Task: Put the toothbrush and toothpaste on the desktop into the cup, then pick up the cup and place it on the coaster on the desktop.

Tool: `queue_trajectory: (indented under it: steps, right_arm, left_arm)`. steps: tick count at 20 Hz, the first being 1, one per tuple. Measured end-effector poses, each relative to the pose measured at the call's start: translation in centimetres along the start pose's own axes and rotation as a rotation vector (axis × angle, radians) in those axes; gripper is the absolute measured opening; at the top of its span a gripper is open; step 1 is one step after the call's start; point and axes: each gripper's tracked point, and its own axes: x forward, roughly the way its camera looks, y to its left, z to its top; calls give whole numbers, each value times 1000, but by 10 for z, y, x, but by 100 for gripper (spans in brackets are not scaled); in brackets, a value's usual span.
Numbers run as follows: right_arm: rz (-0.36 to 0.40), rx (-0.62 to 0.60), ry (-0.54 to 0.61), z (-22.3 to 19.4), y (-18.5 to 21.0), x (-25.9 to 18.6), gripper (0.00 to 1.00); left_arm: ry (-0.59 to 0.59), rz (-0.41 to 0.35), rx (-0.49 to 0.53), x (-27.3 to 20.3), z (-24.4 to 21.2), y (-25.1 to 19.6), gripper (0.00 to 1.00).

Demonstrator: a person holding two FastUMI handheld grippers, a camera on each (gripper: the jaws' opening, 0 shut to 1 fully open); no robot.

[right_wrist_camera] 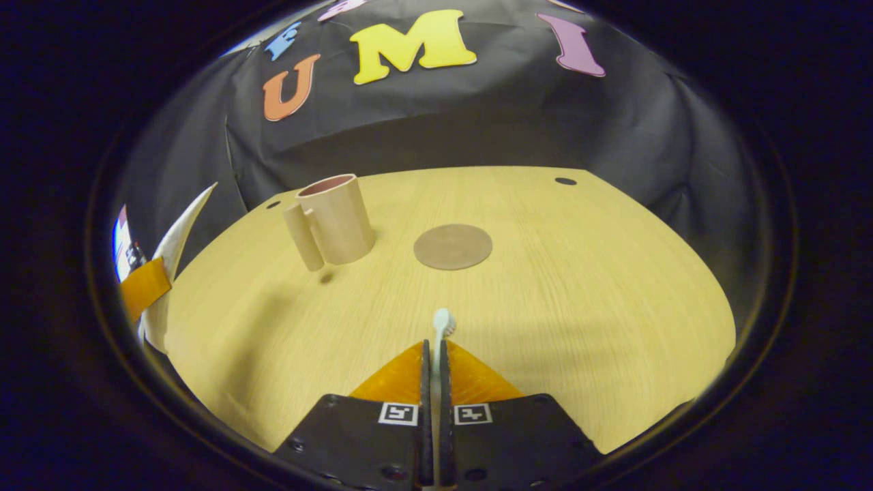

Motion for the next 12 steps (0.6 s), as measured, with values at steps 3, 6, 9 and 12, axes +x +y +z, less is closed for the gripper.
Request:
queue_trajectory:
  steps: [3, 6, 9, 12]
  right_arm:
    - [1, -31, -14, 1, -1, -1, 0]
    - [-24, -43, -85, 15, -4, -8, 0]
    - [-20, -27, -215, 44, 2, -38, 0]
    - [-9, -22, -361, 74, 11, -81, 1]
  left_arm:
    - [3, -1, 13, 1, -2, -3, 40]
    - [5, 0, 21, 2, -4, -2, 40]
    - [-1, 2, 6, 2, 1, 3, 40]
    - [-5, 10, -2, 2, 2, 7, 40]
